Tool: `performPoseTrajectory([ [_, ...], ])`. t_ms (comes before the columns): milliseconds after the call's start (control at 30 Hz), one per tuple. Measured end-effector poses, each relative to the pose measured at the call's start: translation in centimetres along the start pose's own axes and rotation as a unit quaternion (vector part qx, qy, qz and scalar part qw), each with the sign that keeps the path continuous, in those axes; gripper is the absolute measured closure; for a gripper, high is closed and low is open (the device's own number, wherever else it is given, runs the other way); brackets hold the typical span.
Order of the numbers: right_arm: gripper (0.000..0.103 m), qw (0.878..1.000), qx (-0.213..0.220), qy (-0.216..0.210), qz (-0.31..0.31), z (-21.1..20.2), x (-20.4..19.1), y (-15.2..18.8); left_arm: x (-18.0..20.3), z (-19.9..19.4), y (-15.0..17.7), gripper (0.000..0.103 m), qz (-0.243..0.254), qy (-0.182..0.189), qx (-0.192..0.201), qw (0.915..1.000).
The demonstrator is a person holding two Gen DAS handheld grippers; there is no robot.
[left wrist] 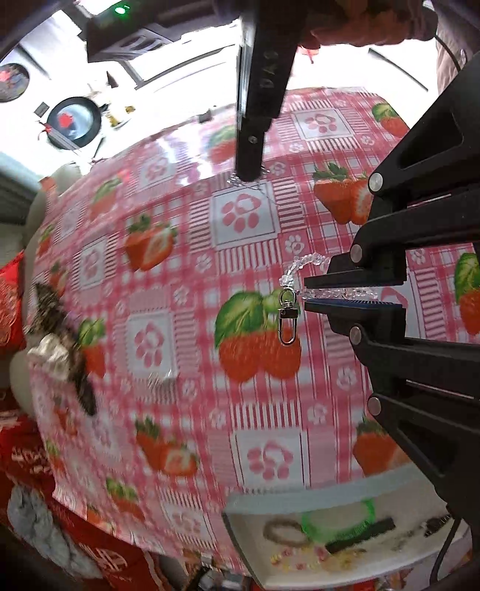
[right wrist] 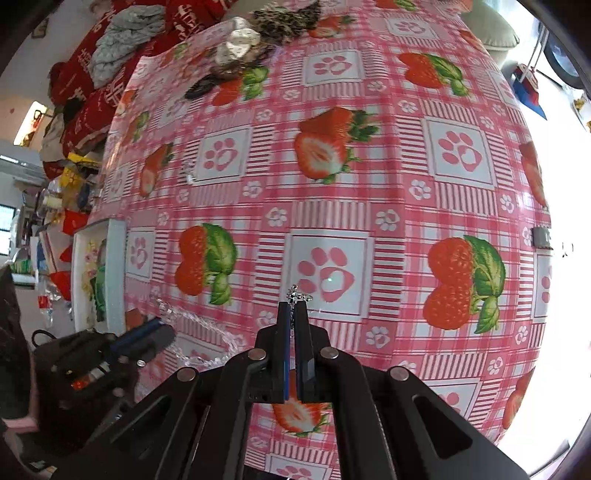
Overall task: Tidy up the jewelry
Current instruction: 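Carry the bead bracelet and silver earring over the white tray with both grippers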
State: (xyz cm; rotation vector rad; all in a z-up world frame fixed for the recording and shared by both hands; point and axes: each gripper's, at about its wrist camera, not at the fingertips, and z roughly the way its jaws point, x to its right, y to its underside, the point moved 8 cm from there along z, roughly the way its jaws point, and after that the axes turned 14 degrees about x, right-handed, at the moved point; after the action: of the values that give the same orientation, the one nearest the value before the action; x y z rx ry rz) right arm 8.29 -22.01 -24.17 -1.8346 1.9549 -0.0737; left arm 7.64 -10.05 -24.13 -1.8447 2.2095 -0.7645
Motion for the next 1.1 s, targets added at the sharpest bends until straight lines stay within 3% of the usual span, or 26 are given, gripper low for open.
performPoseTrajectory([
  [167,0.101,1.000,0.003,-0.012,-0.023,-0.6,-3.0,-0.4,-3.0,-6.1,0.5,0.092,-0.022,-0.011,0.027,0.9993],
  [333,0.101,0.998,0.006,-0.029,-0.052,-1.0,-6.7,-0.8,-6.0,-9.1,0.5,0.092,-0.053,-0.031,0.051,0.9968],
  [667,0.101,0.988,-0.003,-0.082,-0.131,-0.6,-17.2,-0.4,-14.5,-15.7,3.1,0.092,-0.127,-0.093,0.088,0.9836],
  [867,0.101,0.976,-0.016,-0.118,-0.181,0.4,-23.8,1.0,-18.1,-17.4,5.9,0.092,-0.161,-0.116,0.090,0.9761],
  [1100,0.101,0.965,-0.042,-0.146,-0.215,2.3,-28.8,3.4,-20.0,-16.7,8.9,0.092,-0.192,-0.113,0.078,0.9717],
])
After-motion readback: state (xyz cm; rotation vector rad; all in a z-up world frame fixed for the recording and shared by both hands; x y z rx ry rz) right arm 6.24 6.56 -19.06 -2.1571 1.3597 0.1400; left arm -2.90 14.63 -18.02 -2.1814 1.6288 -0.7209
